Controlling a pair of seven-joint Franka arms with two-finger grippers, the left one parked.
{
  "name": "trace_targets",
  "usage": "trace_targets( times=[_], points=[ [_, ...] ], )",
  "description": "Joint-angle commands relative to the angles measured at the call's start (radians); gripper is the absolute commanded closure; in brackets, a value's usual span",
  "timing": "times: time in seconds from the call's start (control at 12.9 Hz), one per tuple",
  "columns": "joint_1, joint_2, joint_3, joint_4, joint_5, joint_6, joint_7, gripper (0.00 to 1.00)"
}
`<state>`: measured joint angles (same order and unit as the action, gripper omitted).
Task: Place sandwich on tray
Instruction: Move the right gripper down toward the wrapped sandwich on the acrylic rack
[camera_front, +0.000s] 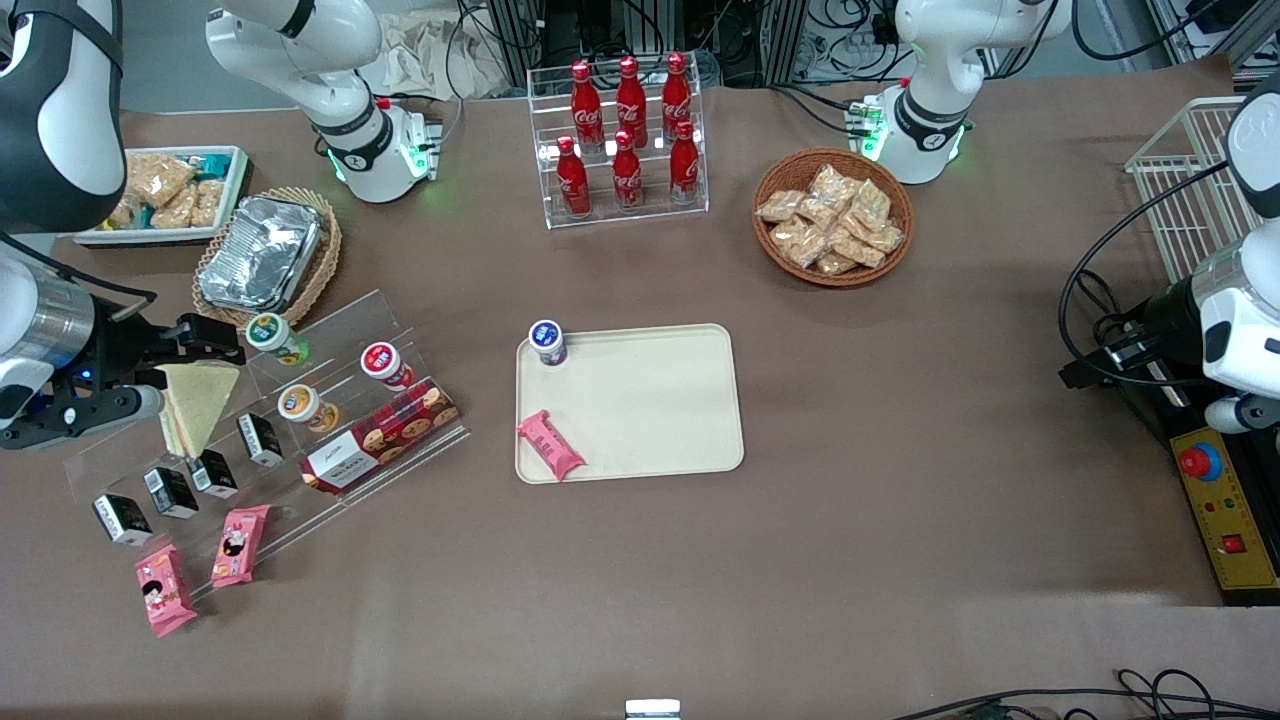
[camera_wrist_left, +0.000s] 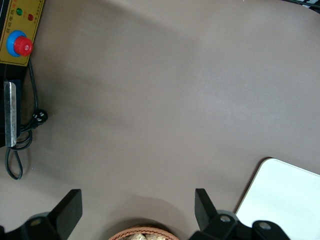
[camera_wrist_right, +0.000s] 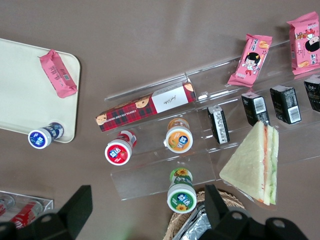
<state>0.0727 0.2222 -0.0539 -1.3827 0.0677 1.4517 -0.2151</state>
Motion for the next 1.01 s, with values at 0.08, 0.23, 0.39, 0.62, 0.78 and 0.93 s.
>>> trace_targets(
  times=[0.08, 0.23, 0.39, 0.62, 0.78, 0.93],
  points=[
    [-0.002, -0.001, 0.002, 0.001, -0.020, 0.021, -0.003, 0.00],
    [-0.010, 0.006, -0.006, 0.002, -0.017, 0.021, -0.010, 0.00],
    [-0.016, 0.008, -0.012, 0.001, -0.020, 0.021, -0.012, 0.00],
    [-0.045, 0.005, -0.017, -0.009, -0.035, -0.011, -0.007, 0.00],
    [-0.114, 0.003, -0.017, -0.012, -0.036, -0.028, -0.006, 0.00],
    [-0.134, -0.006, -0.030, -0.028, -0.058, -0.030, 0.022, 0.00]
  ],
)
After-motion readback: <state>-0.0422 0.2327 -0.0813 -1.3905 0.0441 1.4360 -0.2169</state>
